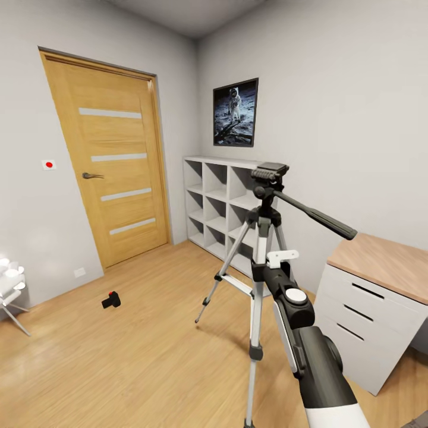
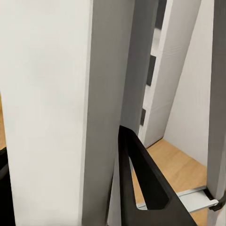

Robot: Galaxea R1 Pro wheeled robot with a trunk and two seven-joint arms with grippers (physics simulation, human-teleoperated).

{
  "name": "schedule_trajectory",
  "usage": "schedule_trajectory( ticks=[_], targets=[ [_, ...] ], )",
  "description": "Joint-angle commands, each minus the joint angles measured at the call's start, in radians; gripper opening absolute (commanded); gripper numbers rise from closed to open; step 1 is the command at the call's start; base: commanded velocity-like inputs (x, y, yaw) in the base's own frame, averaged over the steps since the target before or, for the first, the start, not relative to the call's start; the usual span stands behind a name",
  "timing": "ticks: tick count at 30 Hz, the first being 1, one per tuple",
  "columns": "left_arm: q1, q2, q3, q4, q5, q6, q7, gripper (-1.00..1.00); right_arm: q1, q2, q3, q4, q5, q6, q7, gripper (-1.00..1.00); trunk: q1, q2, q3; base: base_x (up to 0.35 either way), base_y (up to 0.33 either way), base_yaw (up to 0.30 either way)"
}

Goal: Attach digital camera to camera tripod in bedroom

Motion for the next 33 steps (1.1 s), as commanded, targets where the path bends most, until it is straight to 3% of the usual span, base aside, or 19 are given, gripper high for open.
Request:
schedule_trajectory(
  ticks=[1,33],
  targets=[
    [0.0,0.0,0.002,-0.001,0.003,-0.001,0.0,1.0,-0.001,0.0,0.001,0.001,0.006,0.004,-0.002,-1.0,0.0,-0.001,-0.001,0.0,0.0,0.0],
    [0.0,0.0,0.002,-0.001,0.003,-0.001,0.0,1.0,-0.001,0.0,-0.005,0.053,0.002,-0.006,-0.002,-1.0,0.0,-0.001,-0.001,0.0,0.0,0.0]
  ],
)
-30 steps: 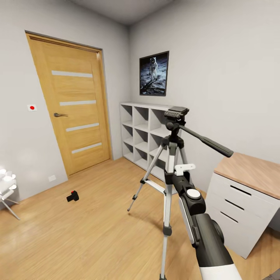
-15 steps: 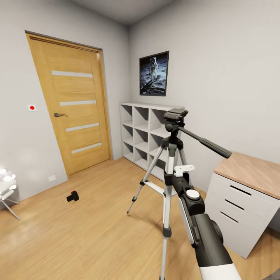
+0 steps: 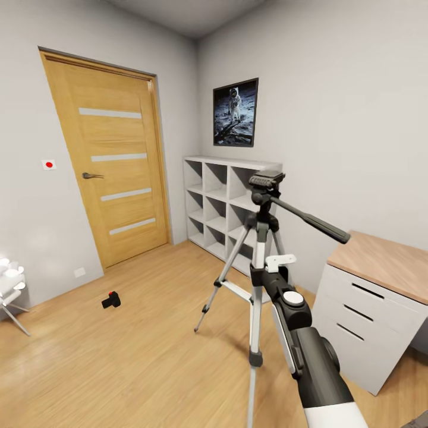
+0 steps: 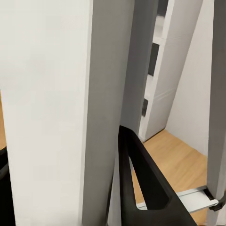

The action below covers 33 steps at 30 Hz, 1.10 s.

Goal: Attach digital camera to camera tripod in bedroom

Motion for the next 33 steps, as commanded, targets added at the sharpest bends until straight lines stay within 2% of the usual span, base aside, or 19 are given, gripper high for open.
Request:
schedule_trajectory(
  ticks=[1,12,13,28,33],
  targets=[
    [0.0,0.0,0.002,-0.001,0.003,-0.001,0.0,1.0,-0.001,0.0,0.001,0.003,0.007,0.006,-0.003,-1.0,0.0,-0.001,-0.001,0.0,0.0,0.0],
    [0.0,0.0,0.002,-0.001,0.003,-0.001,0.0,1.0,-0.001,0.0,-0.003,0.034,0.009,0.005,-0.005,-1.0,0.0,-0.001,-0.001,0.0,0.0,0.0],
    [0.0,0.0,0.002,-0.001,0.003,-0.001,0.0,1.0,-0.001,0.0,-0.003,0.034,0.009,0.005,-0.005,1.0,0.0,-0.001,-0.001,0.0,0.0,0.0],
    [0.0,0.0,0.002,-0.001,0.003,-0.001,0.0,1.0,-0.001,0.0,-0.003,0.037,0.011,0.005,-0.004,1.0,0.0,-0.001,-0.001,-0.001,0.0,0.0],
    [0.0,0.0,0.003,-0.001,0.001,-0.002,0.0,1.0,-0.001,0.0,-0.003,0.038,0.011,0.005,-0.004,1.0,0.0,-0.001,-0.001,-0.125,0.0,0.0]
  ],
)
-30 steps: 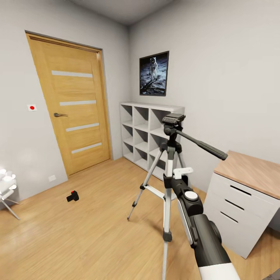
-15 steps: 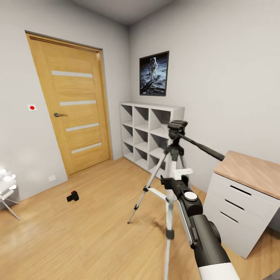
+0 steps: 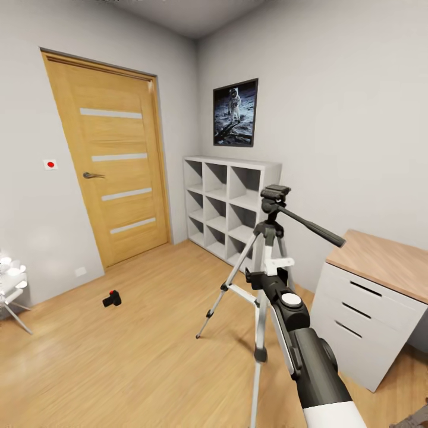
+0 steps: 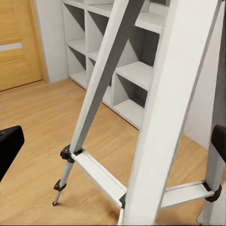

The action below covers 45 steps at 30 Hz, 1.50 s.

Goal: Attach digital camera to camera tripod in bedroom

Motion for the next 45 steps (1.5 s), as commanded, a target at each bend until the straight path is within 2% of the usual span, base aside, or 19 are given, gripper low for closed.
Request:
schedule_trajectory(
  ticks=[1,15,20,27,30,31,32,35,37,38,43,44,45],
  targets=[
    [0.0,0.0,0.003,-0.001,0.002,-0.001,0.0,1.0,-0.001,0.0,0.001,0.001,0.004,0.006,-0.003,1.0,0.0,-0.001,-0.001,-0.261,0.0,0.0],
    [0.0,0.0,0.002,-0.001,0.004,-0.001,0.0,1.0,-0.001,0.0,0.001,0.037,0.004,0.008,0.001,1.0,0.0,-0.001,-0.001,-0.239,0.0,0.0],
    [0.0,0.001,0.0,-0.001,0.006,0.0,0.0,1.0,0.009,0.0,0.0,0.111,0.0,0.011,0.004,1.0,0.0,-0.001,-0.001,-0.016,0.0,0.0],
    [0.0,0.001,0.0,-0.001,0.006,0.0,0.0,1.0,0.026,-0.032,-0.001,0.233,-0.003,0.009,0.007,1.0,0.0,-0.001,-0.001,-0.004,0.0,0.0],
    [0.0,0.001,0.0,-0.001,0.006,0.0,0.0,1.0,0.032,-0.057,-0.002,0.331,-0.004,0.005,0.009,1.0,0.0,-0.001,-0.001,0.0,0.0,0.0],
    [0.0,0.001,0.0,-0.001,0.006,0.0,0.0,1.0,0.033,-0.071,-0.002,0.384,-0.005,-0.003,0.009,1.0,0.0,-0.001,-0.001,0.0,0.0,0.0],
    [0.0,0.001,-0.001,-0.001,0.006,0.0,0.0,1.0,0.035,-0.094,-0.005,0.497,-0.006,-0.044,0.009,1.0,0.0,-0.001,-0.001,0.0,0.0,0.0],
    [0.0,0.001,-0.001,-0.001,0.006,0.0,0.0,1.0,0.035,-0.104,-0.017,0.584,-0.006,-0.088,0.008,1.0,0.0,-0.001,-0.001,0.0,0.0,0.0],
    [0.0,0.001,-0.001,-0.001,0.006,0.0,0.0,1.0,0.035,-0.111,-0.04,0.669,-0.005,-0.125,0.007,1.0,0.0,-0.001,-0.001,0.0,0.0,0.0],
    [0.0,0.001,-0.001,-0.001,0.007,0.0,0.0,1.0,0.035,-0.114,-0.062,0.743,-0.005,-0.147,0.007,1.0,0.0,-0.001,-0.001,0.0,0.0,0.0],
    [0.0,0.001,-0.001,-0.001,0.007,0.0,0.0,1.0,0.036,-0.127,-0.09,0.882,-0.005,-0.165,0.009,1.0,0.0,-0.001,-0.001,0.0,0.0,0.0],
    [0.0,0.001,-0.001,-0.001,0.007,0.0,0.0,1.0,0.036,-0.132,-0.092,0.909,-0.005,-0.168,0.009,1.0,0.0,-0.001,-0.001,0.0,0.0,0.0],
    [0.0,0.002,-0.001,-0.001,0.008,0.0,0.0,1.0,0.036,-0.163,-0.099,1.033,-0.006,-0.192,0.009,1.0,0.0,-0.001,-0.001,0.0,0.0,0.0]
  ],
)
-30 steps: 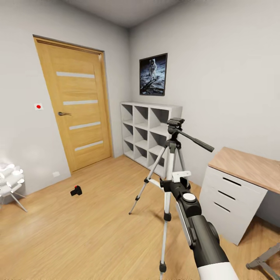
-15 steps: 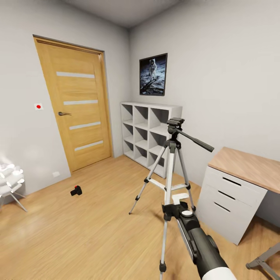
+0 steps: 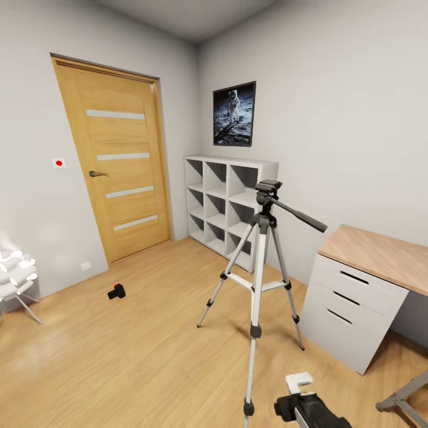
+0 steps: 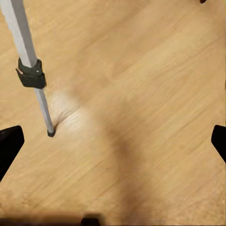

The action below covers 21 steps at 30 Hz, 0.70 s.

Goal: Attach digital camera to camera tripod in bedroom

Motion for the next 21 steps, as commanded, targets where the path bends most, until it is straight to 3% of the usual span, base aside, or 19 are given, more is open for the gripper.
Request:
schedule_trajectory(
  ticks=[1,6,8,13,21],
  targets=[
    [0.0,0.0,0.002,-0.001,0.003,-0.001,0.0,1.0,0.0,-0.008,-0.004,0.05,0.007,-0.006,0.0,1.0,0.0,-0.001,-0.001,0.0,0.0,0.0],
    [0.0,0.0,0.002,-0.001,0.006,-0.001,0.0,1.0,0.0,-0.03,-0.006,0.253,0.007,-0.099,0.0,1.0,0.0,-0.001,-0.001,0.0,0.0,0.0],
    [0.0,-0.001,0.002,-0.001,0.007,-0.001,0.0,1.0,-0.007,-0.035,-0.006,0.339,0.008,-0.168,-0.002,1.0,0.0,-0.001,-0.001,0.0,0.0,0.0],
    [0.0,-0.001,0.002,-0.001,0.008,-0.001,0.0,1.0,-0.007,-0.039,-0.006,0.391,0.01,-0.245,-0.007,1.0,0.0,-0.001,-0.001,0.0,0.0,0.0],
    [0.0,-0.001,0.003,-0.001,0.008,-0.001,0.0,1.0,0.053,-0.041,-0.004,0.418,0.012,-0.278,0.002,1.0,0.0,-0.001,-0.001,0.0,0.0,0.0]
  ],
)
